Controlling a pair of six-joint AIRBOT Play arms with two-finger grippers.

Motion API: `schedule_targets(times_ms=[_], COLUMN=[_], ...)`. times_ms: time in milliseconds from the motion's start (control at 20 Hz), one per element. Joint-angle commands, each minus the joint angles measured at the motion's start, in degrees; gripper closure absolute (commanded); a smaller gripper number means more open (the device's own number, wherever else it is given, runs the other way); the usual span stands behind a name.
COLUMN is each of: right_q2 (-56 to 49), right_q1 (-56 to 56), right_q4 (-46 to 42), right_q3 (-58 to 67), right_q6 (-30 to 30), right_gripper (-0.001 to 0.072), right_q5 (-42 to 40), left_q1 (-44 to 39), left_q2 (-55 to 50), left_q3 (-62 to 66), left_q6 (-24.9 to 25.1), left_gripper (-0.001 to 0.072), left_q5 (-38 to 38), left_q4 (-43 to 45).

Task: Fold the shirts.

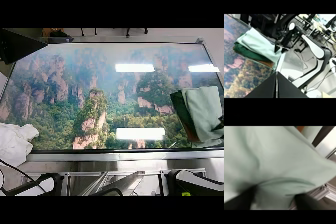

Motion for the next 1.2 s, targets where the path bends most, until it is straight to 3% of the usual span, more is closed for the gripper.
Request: schedule_targets(times_ms=[0,200,400,500,550,600,650,700,950,1150], right_q2=[-2.1,-2.5,-2.5,-1.6,-1.0,-0.9,-0.8,-0.6,3.4,7.1], right_q1=[0.0,0.2,2.6,6.1,9.1,13.0,17.9,23.2,51.4,66.5], right_q4=[-5.7,-6.8,5.1,12.1,15.0,16.7,17.5,17.7,17.7,17.8], right_q3=[-2.7,11.2,30.6,33.9,33.6,33.0,31.6,29.8,9.4,-9.7], right_q6=[-1.1,1.8,1.8,1.8,1.7,1.0,-0.2,-1.7,-3.7,-3.6], right_gripper=[0.0072,0.0071,0.0072,0.0076,0.0252,0.0505,0.0653,0.0696,0.0697,0.0698], right_q5=[0.3,0.5,-3.0,-3.5,-3.6,-3.8,-4.5,-5.1,-14.9,-25.7], left_q1=[0.0,-0.9,-2.9,-3.5,-4.0,-4.5,-5.6,-7.2,-19.7,-30.0], left_q2=[0.0,-1.1,-3.0,-3.5,-3.4,-2.8,-1.0,1.5,19.4,31.2], left_q3=[0.0,0.0,0.0,0.0,0.0,-0.2,-1.7,-5.0,-33.8,-59.7], left_q6=[0.1,-0.6,-0.6,-0.6,-0.6,-1.1,-2.1,-2.9,-3.4,-6.0], left_gripper=[0.0693,0.0693,0.0694,0.0694,0.0696,0.0696,0.0696,0.0697,0.0695,0.0695], left_q5=[0.0,0.5,2.1,3.0,3.5,4.0,5.3,7.1,16.6,28.9], left_q4=[0.0,0.0,0.0,0.2,1.6,4.7,9.5,14.6,32.0,37.2])
